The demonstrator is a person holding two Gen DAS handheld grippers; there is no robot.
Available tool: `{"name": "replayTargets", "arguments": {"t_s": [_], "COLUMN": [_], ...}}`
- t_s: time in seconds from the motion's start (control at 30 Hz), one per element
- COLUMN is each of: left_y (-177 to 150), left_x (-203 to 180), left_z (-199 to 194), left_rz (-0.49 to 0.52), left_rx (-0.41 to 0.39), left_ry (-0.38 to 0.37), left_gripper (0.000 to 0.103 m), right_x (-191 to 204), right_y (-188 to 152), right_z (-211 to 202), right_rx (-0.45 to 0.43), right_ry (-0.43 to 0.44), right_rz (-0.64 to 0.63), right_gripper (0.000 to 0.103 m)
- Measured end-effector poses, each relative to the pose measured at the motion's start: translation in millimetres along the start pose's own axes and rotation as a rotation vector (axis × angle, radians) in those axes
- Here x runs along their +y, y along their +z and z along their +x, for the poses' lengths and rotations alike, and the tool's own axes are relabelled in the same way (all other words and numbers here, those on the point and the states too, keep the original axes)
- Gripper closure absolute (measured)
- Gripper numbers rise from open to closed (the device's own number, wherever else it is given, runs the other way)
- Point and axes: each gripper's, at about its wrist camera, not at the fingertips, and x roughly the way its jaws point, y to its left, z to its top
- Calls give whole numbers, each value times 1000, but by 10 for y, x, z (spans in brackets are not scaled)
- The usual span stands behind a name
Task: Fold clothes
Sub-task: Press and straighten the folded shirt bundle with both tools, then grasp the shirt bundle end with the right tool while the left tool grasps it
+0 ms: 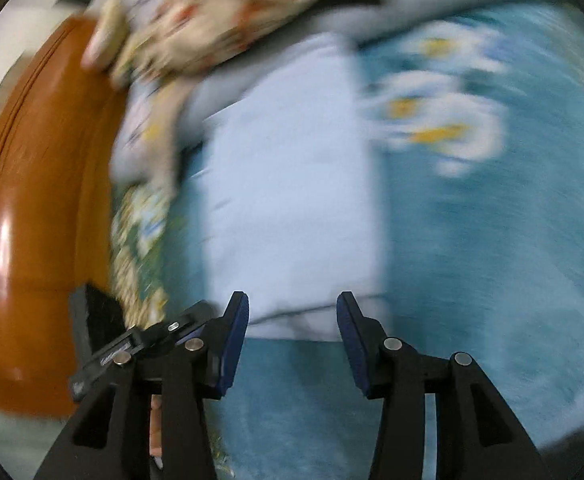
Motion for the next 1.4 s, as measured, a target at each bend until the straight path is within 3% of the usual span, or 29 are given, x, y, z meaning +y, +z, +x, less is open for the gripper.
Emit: {"name": "replayTargets", "arguments": {"t_s": [0.03, 0.07, 0.1, 0.17, 0.3, 0.37, 0.47, 0.5, 0.57, 0.67, 0.73, 0.8, 0.93, 1.1, 1.17, 1.33, 1.4], "left_y": [-18, -35, -44, -57, -129, -160, -127, -127, -149, -178, -184, -190, -184, -110, -44, 178, 298], "left_x": [-46, -79, -108, -160, -243, -204, 71, 209, 354, 489, 526, 543, 494, 267, 159, -187, -357], "left_z": [-4, -15, -12, 4, -264, -307, -99, -55, -129, -253, -318, -395, -479, -394, -316, -36, 142], "left_rz": [14, 31, 49, 76, 52, 74, 44, -20, -123, -199, -211, -221, -218, -171, -154, -110, -78], "left_rx": [-20, -33, -39, -47, -112, -105, -23, 7, -5, -20, -31, -48, -77, -67, -63, -45, -28], "left_ry": [4, 18, 43, 96, 33, 79, 225, 210, 121, 42, 40, 41, 3, -35, -46, -70, -63], "left_gripper": [49, 56, 74, 95, 96, 96, 98, 99, 97, 94, 93, 91, 82, 72, 69, 62, 58], "right_x": [-128, -214, -301, -440, -477, -462, -455, -453, -445, -457, -472, -415, -333, -473, -563, -1025, -1256], "right_y": [-9, -37, -65, -110, -141, -152, -134, -130, -145, -167, -186, -220, -240, -220, -155, 212, 301], "right_z": [-52, -74, -96, -123, -134, -109, 57, 131, 240, 355, 422, 471, 375, -144, -378, -932, -1029], "right_rx": [-12, -16, -20, -24, -33, -36, 0, 17, 44, 50, 52, 50, 17, -33, -50, -74, -55], "right_ry": [-8, -3, 2, 15, 31, 35, 33, 29, 17, -24, -17, -1, 6, 58, 28, -165, -213], "right_rz": [41, 70, 100, 146, 153, 146, 152, 155, 153, 160, 187, 190, 164, 111, 75, -5, 18], "right_gripper": [56, 56, 56, 56, 56, 56, 54, 54, 54, 54, 58, 92, 95, 97, 97, 97, 97]}}
